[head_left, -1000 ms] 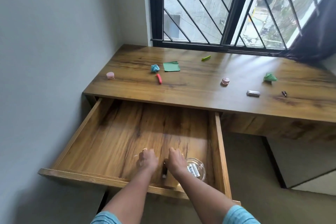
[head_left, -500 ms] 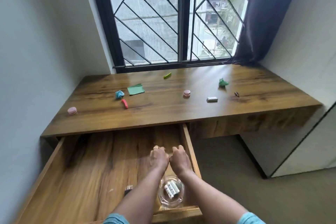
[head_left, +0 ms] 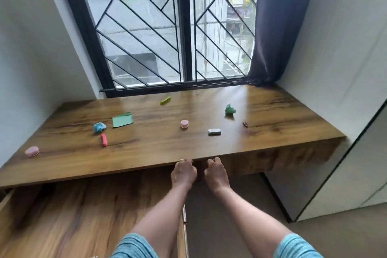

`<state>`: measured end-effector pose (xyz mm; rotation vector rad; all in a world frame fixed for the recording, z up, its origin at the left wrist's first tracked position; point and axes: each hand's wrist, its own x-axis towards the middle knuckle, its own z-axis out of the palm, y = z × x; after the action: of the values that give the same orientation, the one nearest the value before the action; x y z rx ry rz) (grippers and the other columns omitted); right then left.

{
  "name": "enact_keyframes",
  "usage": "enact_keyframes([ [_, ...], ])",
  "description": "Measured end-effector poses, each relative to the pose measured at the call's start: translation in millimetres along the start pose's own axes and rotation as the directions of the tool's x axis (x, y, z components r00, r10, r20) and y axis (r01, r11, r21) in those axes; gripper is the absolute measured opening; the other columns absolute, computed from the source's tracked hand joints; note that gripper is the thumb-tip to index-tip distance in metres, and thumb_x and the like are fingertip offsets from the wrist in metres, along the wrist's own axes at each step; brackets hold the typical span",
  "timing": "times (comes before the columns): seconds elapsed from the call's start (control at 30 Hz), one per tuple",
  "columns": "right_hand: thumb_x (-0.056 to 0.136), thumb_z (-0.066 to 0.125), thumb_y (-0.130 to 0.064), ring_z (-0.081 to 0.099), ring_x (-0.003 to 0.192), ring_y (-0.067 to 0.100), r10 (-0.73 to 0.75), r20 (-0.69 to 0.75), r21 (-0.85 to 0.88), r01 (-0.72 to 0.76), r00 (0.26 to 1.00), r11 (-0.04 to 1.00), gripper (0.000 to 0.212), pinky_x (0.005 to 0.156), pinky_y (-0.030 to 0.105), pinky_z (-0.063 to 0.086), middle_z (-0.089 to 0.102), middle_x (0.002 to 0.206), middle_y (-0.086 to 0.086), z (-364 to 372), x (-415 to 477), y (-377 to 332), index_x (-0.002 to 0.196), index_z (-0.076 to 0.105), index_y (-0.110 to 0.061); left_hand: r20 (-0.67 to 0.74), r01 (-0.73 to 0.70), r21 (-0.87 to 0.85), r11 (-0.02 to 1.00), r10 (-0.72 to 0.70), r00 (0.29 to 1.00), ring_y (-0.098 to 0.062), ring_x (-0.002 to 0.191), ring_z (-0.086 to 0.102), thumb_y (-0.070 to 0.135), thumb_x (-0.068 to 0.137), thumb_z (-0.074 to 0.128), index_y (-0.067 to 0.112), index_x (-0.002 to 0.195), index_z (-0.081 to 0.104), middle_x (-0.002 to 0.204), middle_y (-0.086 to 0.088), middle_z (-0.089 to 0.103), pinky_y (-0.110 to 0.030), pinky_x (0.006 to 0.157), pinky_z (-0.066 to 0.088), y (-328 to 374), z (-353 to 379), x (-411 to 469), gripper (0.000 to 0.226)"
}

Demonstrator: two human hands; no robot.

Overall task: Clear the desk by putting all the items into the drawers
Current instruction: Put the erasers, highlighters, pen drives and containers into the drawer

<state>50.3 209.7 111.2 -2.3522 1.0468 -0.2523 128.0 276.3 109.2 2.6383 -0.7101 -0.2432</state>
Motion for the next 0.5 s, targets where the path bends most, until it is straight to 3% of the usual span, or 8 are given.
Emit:
enact_keyframes([
  [0.3,0.092,0.043,-0.004,0.047,0.118,0.032,-0.069,0.031,-0.118,0.072,0.997,0.990,0.028,0.093,0.037,0.046,0.046,0.125,0.013,-45,112,53,0.117,0.057,-0.004,0.022,0.011,0.044,0.999,-0.012,1.000,-0.025,0.124,0.051,0.021,0.096,0.048,0.012,0.130,0.054,0.132,-0.009,0.054,-0.034,0.098,0.047,74,17,66,0.036],
  [0.5,0.092,0.036,0.003,0.044,0.122,0.031,-0.047,0.023,-0.203,0.050,0.999,0.978,0.034,0.096,0.039,0.046,0.042,0.136,0.012,-74,182,100,0.118,0.057,-0.005,0.078,-0.078,0.089,0.993,0.071,0.994,-0.025,0.134,0.036,0.016,0.098,0.038,0.017,0.142,0.038,0.146,-0.006,0.038,-0.035,0.108,0.038,113,37,127,0.044],
])
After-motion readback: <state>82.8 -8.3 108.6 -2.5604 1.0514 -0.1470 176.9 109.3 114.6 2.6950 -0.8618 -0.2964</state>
